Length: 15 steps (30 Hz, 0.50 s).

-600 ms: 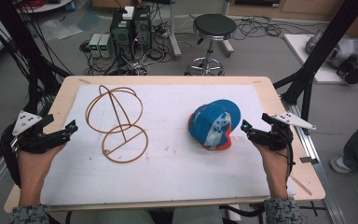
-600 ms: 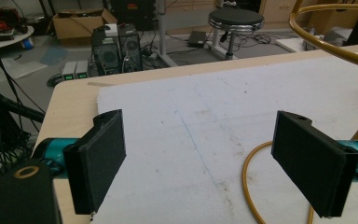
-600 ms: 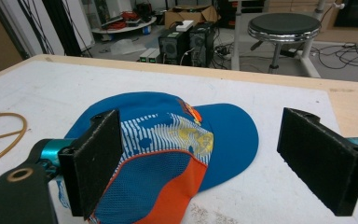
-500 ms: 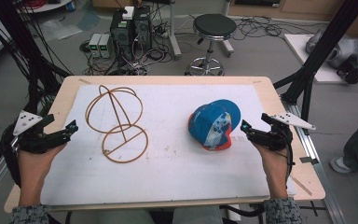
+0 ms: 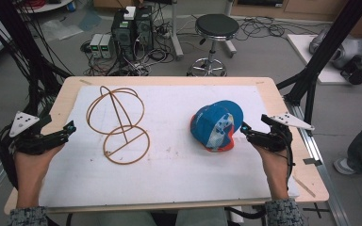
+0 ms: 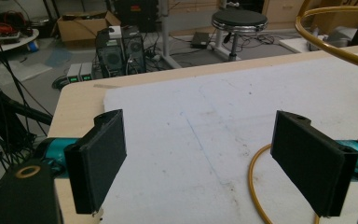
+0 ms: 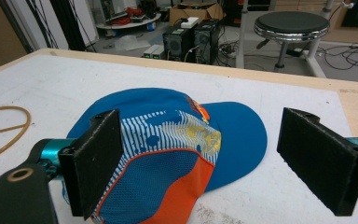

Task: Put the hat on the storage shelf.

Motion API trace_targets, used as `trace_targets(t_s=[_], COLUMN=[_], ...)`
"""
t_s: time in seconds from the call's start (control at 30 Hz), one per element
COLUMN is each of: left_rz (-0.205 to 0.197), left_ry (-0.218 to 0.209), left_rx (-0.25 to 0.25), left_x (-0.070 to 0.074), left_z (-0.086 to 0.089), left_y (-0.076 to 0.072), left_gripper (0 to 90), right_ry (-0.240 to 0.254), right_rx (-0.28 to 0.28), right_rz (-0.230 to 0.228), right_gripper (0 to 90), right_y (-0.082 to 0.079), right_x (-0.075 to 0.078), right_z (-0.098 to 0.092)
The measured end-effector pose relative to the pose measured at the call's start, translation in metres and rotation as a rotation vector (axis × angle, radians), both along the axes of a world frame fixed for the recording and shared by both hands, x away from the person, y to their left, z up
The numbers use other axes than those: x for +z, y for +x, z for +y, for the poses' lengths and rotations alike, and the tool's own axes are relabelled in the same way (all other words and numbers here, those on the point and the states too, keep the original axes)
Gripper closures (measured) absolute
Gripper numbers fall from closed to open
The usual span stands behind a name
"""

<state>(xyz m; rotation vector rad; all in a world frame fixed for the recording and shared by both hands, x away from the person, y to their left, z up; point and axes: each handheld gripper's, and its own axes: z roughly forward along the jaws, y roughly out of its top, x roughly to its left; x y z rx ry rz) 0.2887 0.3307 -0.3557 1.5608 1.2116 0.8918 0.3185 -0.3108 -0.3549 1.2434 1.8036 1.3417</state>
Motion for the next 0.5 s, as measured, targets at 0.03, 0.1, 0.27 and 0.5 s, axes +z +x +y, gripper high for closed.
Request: trace_targets(t_s=[0.03, 0.1, 0.27, 0.5], left_rz=[0.000, 0.002, -0.002, -0.004], left_ry=[0.001, 0.004, 0.003, 0.002], left_rx=[-0.004, -0.011, -0.007, 0.003], left_x=[0.000, 0.000, 0.002, 0.002], left_z=[0.000, -0.001, 0.001, 0.004], left_y=[0.000, 0.000, -0.001, -0.003], left_gripper=[18.5, 19.5, 19.5, 19.5], right_ry=[0.000, 0.013, 0.022, 0.001], right_rx=[0.000, 0.008, 0.034, 0.084], right_rz=[0.000, -0.002, -0.011, -0.022], right_gripper=[13.6, 13.5, 13.6, 14.0], right_y=[0.000, 0.001, 0.003, 0.013], right_x=[0.000, 0.000, 0.000, -0.004], right_z=[0.000, 0.003, 0.010, 0.030])
